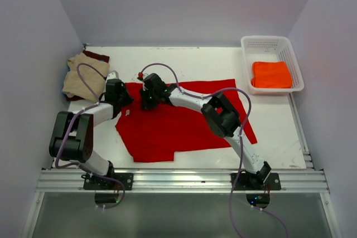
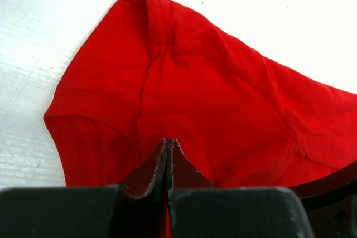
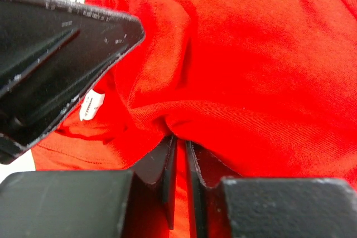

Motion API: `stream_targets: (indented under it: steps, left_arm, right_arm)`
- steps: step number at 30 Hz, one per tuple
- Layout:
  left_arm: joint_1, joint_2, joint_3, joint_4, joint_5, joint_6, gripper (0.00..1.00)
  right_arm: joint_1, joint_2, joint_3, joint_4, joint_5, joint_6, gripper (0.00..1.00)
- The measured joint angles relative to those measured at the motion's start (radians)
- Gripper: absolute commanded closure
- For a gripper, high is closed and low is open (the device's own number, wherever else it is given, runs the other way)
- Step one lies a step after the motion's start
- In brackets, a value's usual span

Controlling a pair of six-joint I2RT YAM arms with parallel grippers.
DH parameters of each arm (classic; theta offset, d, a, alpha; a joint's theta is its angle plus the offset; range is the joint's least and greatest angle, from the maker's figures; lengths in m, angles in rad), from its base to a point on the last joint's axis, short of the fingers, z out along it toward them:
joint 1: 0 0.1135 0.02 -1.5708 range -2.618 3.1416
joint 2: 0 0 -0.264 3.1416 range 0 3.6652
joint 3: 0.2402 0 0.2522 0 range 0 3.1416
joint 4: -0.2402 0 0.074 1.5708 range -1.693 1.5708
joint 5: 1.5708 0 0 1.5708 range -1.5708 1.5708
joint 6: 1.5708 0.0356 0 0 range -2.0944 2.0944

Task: Fold and stack the t-shirts
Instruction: Fold the flattened tshirt in 1/3 of the way

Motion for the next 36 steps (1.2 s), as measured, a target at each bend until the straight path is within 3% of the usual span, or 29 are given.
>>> stream_targets:
  steps: [5, 11, 23, 36]
  left_arm:
    - [0.003, -0.016, -0.016, 0.0, 0.01, 0.0, 1.0]
    - [0.006, -0.072, -0.032, -0.016, 0.048, 0.0, 1.0]
    - [0.006, -0.38, -0.126, -0.113, 0.085, 0.001, 1.0]
    - [0.006, -0.393, -0.156, -0.149, 0.085, 0.002, 1.0]
  right_arm:
    - [0.0, 0.0, 0.0, 0.001, 0.018, 0.014, 1.0]
    - [0.0, 0.0, -0.005, 0.005, 0.021, 0.02, 1.0]
    - [0.001, -0.075, -0.097, -0.005, 0.062, -0.016, 1.0]
    - [0.001, -0.17, -0.146, -0.081, 0.124, -0.076, 1.0]
